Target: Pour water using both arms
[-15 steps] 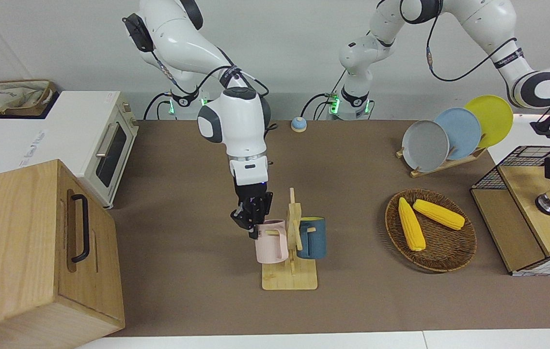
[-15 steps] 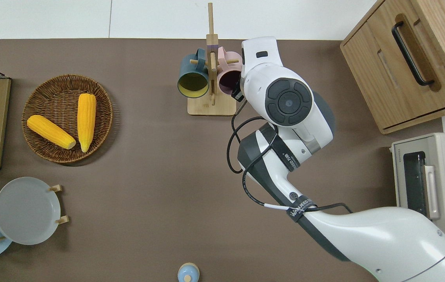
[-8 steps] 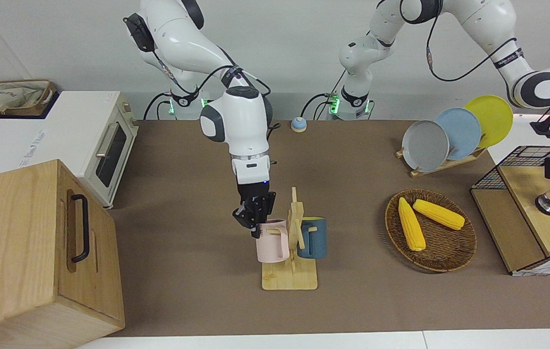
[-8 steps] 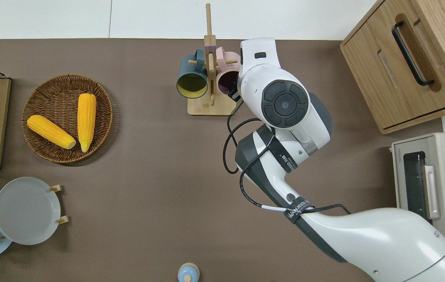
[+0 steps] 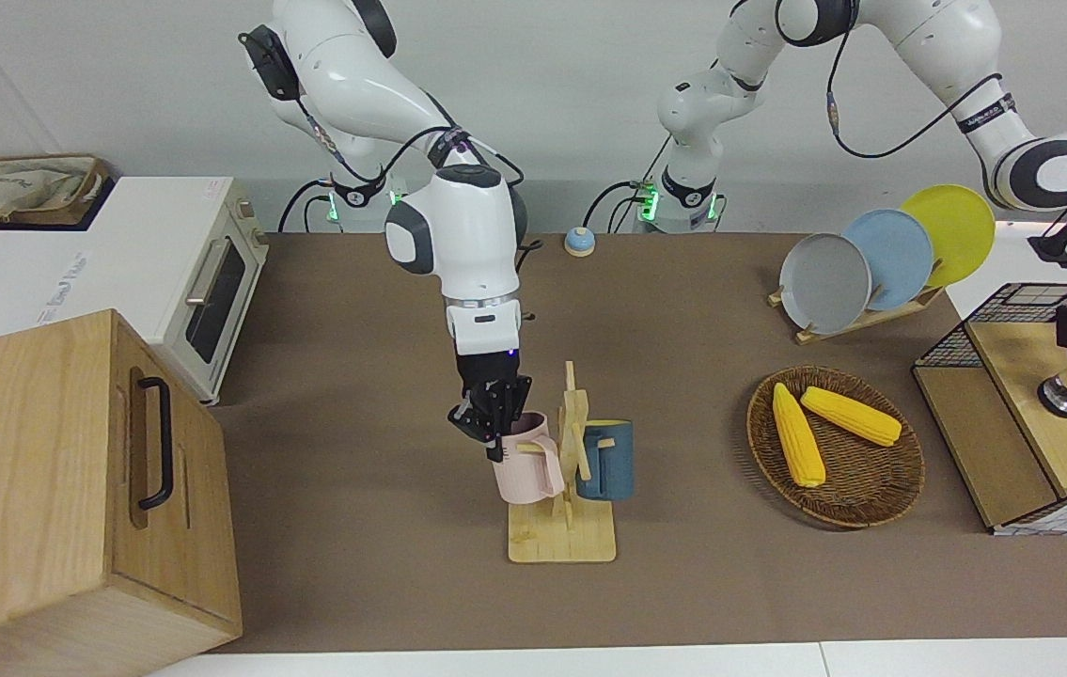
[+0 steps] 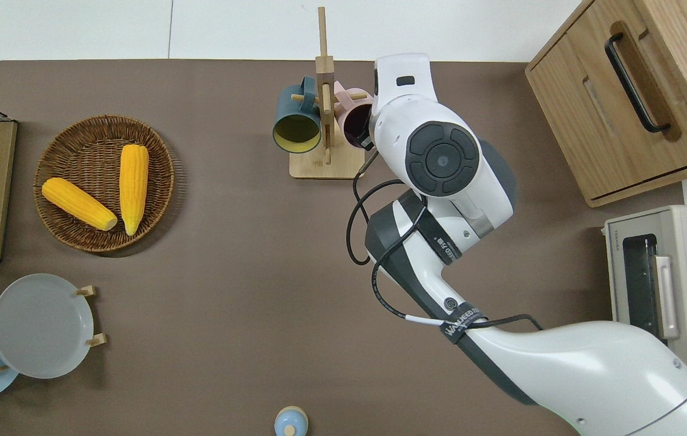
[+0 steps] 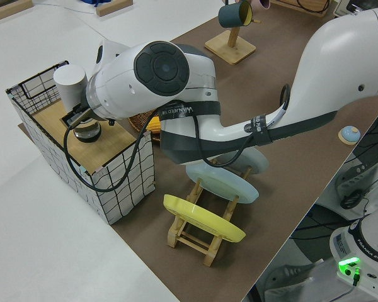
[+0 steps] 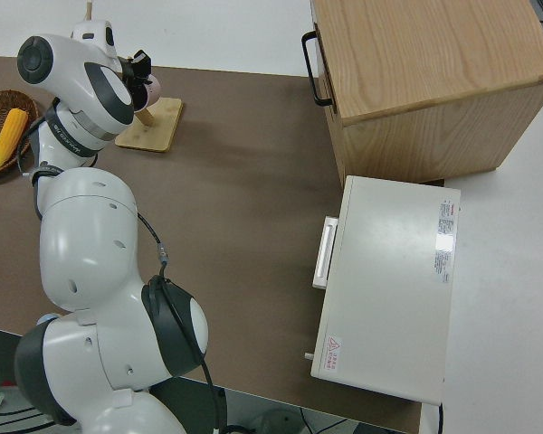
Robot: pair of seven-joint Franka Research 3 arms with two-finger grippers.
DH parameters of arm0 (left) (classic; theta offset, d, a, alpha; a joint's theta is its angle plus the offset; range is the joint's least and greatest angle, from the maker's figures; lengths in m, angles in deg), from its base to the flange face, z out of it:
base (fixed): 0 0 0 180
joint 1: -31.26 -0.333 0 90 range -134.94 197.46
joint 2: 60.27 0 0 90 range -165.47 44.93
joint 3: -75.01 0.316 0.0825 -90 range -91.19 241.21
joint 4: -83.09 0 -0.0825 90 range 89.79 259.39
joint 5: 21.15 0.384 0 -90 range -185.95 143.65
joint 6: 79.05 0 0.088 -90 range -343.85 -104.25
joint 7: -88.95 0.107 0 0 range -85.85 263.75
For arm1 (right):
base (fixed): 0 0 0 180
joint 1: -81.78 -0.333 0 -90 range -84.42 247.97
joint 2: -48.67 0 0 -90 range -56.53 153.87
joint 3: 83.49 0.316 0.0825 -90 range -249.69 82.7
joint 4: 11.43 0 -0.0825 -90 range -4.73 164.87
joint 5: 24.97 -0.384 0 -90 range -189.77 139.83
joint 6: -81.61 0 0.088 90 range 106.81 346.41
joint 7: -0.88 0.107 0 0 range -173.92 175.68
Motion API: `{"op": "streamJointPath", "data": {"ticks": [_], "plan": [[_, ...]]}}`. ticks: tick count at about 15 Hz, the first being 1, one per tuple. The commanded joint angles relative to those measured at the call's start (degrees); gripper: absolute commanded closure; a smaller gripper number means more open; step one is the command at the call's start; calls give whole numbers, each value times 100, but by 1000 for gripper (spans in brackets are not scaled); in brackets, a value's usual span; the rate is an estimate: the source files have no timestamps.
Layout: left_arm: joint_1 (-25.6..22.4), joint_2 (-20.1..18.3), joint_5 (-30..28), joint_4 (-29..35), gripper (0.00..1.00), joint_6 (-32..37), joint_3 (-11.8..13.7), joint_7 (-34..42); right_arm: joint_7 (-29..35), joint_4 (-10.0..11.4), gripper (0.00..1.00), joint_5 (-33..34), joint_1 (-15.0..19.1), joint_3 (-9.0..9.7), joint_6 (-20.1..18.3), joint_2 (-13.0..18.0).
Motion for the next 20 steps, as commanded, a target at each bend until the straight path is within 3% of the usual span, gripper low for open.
{"op": "streamJointPath", "data": {"ticks": [1,15,20], "plan": [[14,-19,-134,-133,1000,-70,-7,-25,129,-12,957,72,-55,60,56,-94],[41,-142,-2,-317,1000,114,10,-394,138,138,1000,-226,50,16,-49,152],[32,-222,648,-659,1000,614,10,-1078,173,138,1000,-332,59,-10,-190,249]]}}
